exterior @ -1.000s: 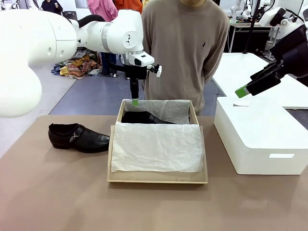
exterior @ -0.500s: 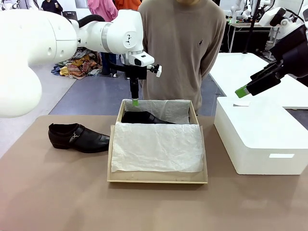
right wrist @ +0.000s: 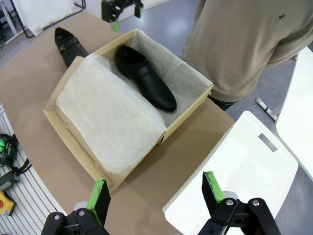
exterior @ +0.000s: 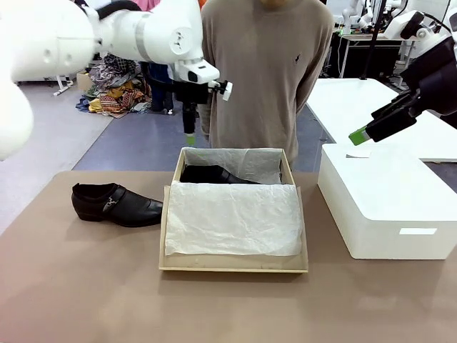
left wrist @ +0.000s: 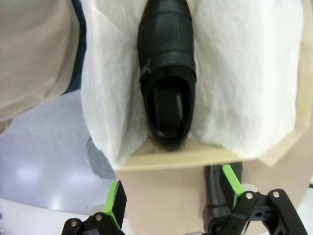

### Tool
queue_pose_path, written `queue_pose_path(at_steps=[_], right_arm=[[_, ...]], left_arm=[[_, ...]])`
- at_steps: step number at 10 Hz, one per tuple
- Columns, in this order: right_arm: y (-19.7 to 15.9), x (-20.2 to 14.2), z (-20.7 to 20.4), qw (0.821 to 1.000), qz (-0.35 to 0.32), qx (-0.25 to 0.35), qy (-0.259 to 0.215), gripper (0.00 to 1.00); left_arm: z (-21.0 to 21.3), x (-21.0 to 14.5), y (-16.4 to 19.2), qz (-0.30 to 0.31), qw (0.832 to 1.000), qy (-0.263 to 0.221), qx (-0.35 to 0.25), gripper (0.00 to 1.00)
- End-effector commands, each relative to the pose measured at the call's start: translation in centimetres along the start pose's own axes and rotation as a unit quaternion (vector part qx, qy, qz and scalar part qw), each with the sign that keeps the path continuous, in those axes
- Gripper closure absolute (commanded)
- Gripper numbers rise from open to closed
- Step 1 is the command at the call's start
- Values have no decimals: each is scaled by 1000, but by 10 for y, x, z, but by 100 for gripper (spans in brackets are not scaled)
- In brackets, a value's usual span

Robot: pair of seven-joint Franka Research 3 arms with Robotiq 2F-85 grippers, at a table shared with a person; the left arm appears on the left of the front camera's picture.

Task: Pack the shoes into the box.
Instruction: Place the other shoe of the Shoes into the Shoes Box.

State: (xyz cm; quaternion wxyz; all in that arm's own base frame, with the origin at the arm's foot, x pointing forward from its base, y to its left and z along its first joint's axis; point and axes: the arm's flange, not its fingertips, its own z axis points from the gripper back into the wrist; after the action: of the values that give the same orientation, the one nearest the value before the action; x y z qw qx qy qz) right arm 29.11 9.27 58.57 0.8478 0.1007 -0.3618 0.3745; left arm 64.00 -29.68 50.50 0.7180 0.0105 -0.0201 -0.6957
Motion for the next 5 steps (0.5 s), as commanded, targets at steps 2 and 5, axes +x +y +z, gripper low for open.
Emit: queue_pose_path(at_steps=[2,5], right_arm=[[0,0,0,1000,0,4,-2,0],[0,0,0,1000,0,4,-2,0]], left_arm=[[15,-74,-31,-43,999,-2,31,0],[28,-132,-44,-25,996,-44,69,0]])
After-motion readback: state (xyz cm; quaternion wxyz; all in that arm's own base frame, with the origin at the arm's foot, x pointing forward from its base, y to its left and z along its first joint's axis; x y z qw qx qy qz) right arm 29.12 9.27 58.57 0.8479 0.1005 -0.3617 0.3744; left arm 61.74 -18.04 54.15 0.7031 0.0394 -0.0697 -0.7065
